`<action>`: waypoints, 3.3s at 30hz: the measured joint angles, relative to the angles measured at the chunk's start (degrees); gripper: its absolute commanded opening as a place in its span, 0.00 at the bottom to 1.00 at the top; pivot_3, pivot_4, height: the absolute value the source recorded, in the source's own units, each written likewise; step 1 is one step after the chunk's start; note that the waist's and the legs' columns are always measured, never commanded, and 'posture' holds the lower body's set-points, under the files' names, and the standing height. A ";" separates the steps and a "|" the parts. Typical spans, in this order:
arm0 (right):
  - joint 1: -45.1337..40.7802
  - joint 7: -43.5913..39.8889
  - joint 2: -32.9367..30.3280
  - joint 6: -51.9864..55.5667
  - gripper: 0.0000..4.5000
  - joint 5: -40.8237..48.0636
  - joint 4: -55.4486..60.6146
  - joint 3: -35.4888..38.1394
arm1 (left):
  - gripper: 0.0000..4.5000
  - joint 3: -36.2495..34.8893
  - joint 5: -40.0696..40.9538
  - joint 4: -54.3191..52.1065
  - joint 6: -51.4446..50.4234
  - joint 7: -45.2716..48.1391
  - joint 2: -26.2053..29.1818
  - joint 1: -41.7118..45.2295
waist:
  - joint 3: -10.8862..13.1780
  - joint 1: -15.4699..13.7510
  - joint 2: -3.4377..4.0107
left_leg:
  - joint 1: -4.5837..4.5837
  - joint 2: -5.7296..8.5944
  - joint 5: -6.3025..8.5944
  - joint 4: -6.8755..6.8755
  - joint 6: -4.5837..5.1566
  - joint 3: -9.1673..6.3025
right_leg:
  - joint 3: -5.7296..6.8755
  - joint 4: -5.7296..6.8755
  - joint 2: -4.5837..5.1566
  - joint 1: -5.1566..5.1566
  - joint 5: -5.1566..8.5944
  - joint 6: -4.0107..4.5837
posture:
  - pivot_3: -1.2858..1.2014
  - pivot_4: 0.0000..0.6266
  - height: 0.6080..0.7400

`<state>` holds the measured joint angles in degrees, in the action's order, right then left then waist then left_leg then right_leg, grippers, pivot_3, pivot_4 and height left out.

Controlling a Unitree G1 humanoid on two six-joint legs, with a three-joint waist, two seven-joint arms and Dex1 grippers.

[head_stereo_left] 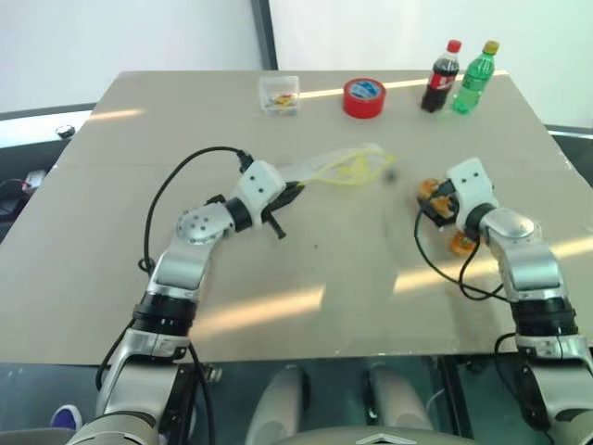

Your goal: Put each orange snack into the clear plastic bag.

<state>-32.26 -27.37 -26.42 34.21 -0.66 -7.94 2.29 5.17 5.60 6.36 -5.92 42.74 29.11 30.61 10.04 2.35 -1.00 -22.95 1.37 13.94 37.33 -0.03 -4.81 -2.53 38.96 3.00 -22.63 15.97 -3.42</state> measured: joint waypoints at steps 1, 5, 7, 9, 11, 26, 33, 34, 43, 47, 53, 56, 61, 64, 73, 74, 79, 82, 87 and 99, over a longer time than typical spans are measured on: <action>-1.11 -0.28 -0.15 0.68 0.99 0.46 -1.56 0.27 | 0.00 0.03 -0.02 -0.09 0.00 0.00 0.00 -0.02 | 0.00 0.00 0.00 | 0.00 0.00 0.00 0.00 0.00 0.01 | -0.02 0.00 0.00 0.00 0.00 0.00 | 0.52 0.24 1.00; -3.89 -1.23 -1.03 1.84 0.99 1.70 -7.78 0.41 | 0.00 0.03 -0.12 -0.24 0.00 -0.02 0.01 -0.24 | 0.00 -0.03 0.00 | -0.01 0.00 0.00 0.00 0.00 0.00 | 0.00 -0.01 0.01 0.00 0.00 0.00 | 0.52 0.24 1.00; -4.24 -1.45 -1.57 1.82 0.81 2.07 -10.04 0.41 | 0.00 0.03 -0.28 -0.49 -0.01 -0.09 0.02 -0.81 | 0.00 -0.06 0.00 | -0.02 -0.01 0.00 0.00 0.01 0.00 | -0.01 -0.01 0.03 0.00 0.00 0.00 | 0.52 0.24 1.00; -4.48 -2.25 -2.01 1.82 0.61 2.64 -10.38 0.40 | 0.00 0.03 -0.42 -0.83 -0.06 -0.19 0.01 -1.23 | 0.00 -0.06 0.00 | -0.02 -0.01 0.00 0.00 0.01 0.00 | -0.01 -0.01 0.04 0.00 0.00 0.00 | 0.52 0.24 1.00; -4.48 -2.67 -2.12 1.83 0.43 3.08 -10.37 0.38 | 0.00 0.03 -0.44 -0.97 -0.17 -0.32 0.01 -1.28 | 0.00 -0.09 0.00 | -0.02 -0.01 0.00 0.00 0.01 -0.01 | 0.01 0.00 0.03 0.00 0.00 0.00 | 0.52 0.24 1.00; -1.69 -7.04 -2.50 13.18 0.22 11.91 22.26 -3.80 | 0.00 0.07 -1.73 -0.90 0.19 -0.74 -0.73 0.17 | 0.00 -0.11 0.01 | -0.06 -0.06 0.01 0.03 0.01 -0.05 | 0.03 0.01 0.04 -0.04 0.00 -0.01 | 0.52 0.24 1.00; -4.40 -5.29 1.42 15.88 0.22 12.42 22.55 -8.90 | 0.00 1.32 -2.27 -0.76 1.73 -0.29 -1.28 0.60 | 0.01 -0.13 0.01 | -0.07 -0.04 0.00 0.03 0.01 -0.08 | 0.05 0.00 0.04 -0.05 0.00 0.00 | 0.52 0.24 1.00; -5.19 -5.26 1.65 15.86 0.22 12.40 21.90 -9.30 | 0.00 1.75 -2.56 -0.76 2.55 -0.03 -1.23 0.60 | 0.00 -0.13 0.01 | -0.07 -0.04 0.00 0.03 0.01 -0.07 | 0.05 0.00 0.04 -0.05 0.00 0.00 | 0.52 0.24 1.00; -7.29 -4.72 5.05 14.29 0.22 10.93 14.62 -13.36 | 0.00 4.60 -4.40 -2.00 9.33 3.12 -0.41 -1.91 | 0.01 -0.01 0.01 | -0.08 -0.04 0.00 0.01 0.01 -0.06 | 0.03 0.00 0.04 -0.08 0.00 0.00 | 0.52 0.24 1.00; -7.99 -4.60 6.84 12.53 0.22 9.93 11.64 -14.70 | 0.00 4.75 -4.55 -2.28 11.26 4.08 0.25 -2.81 | 0.01 -0.01 0.01 | -0.08 -0.04 0.00 0.02 0.01 -0.05 | 0.03 0.01 0.04 -0.09 0.00 0.00 | 0.52 0.24 1.00; -9.62 -4.63 10.06 7.61 0.48 9.63 5.47 -14.97 | 0.00 4.83 -3.73 -3.62 11.20 6.17 0.56 -3.83 | 0.01 -0.04 0.01 | -0.08 -0.04 0.00 0.01 0.01 -0.07 | 0.04 0.00 0.04 -0.09 0.00 0.00 | 0.52 0.24 1.00; -9.62 -3.73 10.02 6.54 0.78 9.03 4.52 -14.68 | 0.00 4.62 -3.15 -3.66 9.78 6.25 0.59 -3.83 | 0.01 -0.12 0.01 | -0.08 -0.02 0.00 0.02 0.01 -0.07 | 0.05 0.00 0.05 -0.09 0.00 0.00 | 0.52 0.24 1.00; -6.60 -3.04 6.35 9.47 0.86 10.68 13.10 -9.26 | 0.00 3.52 -2.66 -3.50 4.93 4.34 -0.30 -3.36 | 0.01 -0.28 0.02 | -0.17 -0.03 0.01 0.02 0.01 -0.14 | 0.11 -0.04 0.06 -0.11 0.00 0.00 | 0.52 0.24 1.00; -0.95 -3.58 2.61 14.49 0.86 14.15 24.32 -4.88 | 0.00 2.26 -1.43 -3.49 2.45 2.71 -1.81 -2.42 | 0.01 -0.39 0.02 | -0.22 -0.05 0.01 0.02 0.01 -0.18 | 0.16 -0.05 0.06 -0.11 0.00 0.00 | 0.52 0.24 1.00; 9.79 6.88 1.87 27.65 0.86 15.01 40.84 8.38 | 0.00 1.89 -0.85 -3.52 1.20 2.09 -1.93 -2.10 | 0.00 -0.21 0.01 | -0.12 -0.05 0.00 0.03 0.01 -0.15 | 0.12 0.04 0.03 -0.07 0.00 0.00 | 0.52 0.24 1.00; 11.23 10.63 4.06 29.67 0.86 13.62 42.63 9.97 | 0.00 1.90 -0.85 -3.45 1.22 2.09 -2.01 -2.08 | 0.00 -0.23 0.02 | -0.12 -0.06 0.00 0.03 0.01 -0.14 | 0.11 0.04 0.03 -0.07 0.00 -0.01 | 0.52 0.24 1.00; 15.34 22.12 12.61 38.65 0.86 8.65 47.77 11.44 | 0.00 2.14 -0.89 -2.05 1.40 2.09 -2.78 -1.92 | 0.00 -0.16 0.02 | -0.11 -0.03 0.00 0.03 0.01 -0.07 | 0.03 0.05 0.04 -0.09 0.00 -0.01 | 0.52 0.24 1.00; 13.50 27.51 18.15 43.40 0.86 6.05 48.98 13.20 | 0.00 2.18 -0.91 -1.09 1.70 2.12 -3.08 -1.46 | -0.01 -0.16 0.04 | -0.07 -0.02 0.00 0.03 0.00 -0.09 | 0.04 0.10 0.02 -0.08 0.00 -0.01 | 0.52 0.24 1.00; 6.02 34.35 27.46 49.70 0.86 1.85 48.64 19.25 | 0.00 2.51 -1.08 0.07 3.11 2.61 -3.55 -0.69 | -0.02 -0.19 0.05 | -0.06 0.00 0.00 0.00 0.00 -0.10 | 0.06 0.07 0.02 -0.08 0.00 0.00 | 0.52 0.24 1.00; 6.96 36.90 32.19 50.10 0.75 -1.53 41.55 21.49 | 0.00 2.61 -1.27 0.93 3.84 2.70 -3.48 -0.37 | -0.03 0.00 0.07 | -0.05 0.03 0.00 -0.03 0.01 -0.07 | 0.04 0.07 0.03 -0.09 0.00 0.00 | 0.52 0.24 1.00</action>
<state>-25.30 9.53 5.77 84.32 -2.19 33.61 23.78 7.78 4.33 7.29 -2.08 45.44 25.63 30.24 10.02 2.35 -0.93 -23.01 1.40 13.94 37.30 -0.03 -4.89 -2.49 39.03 3.03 -22.72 15.97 -3.42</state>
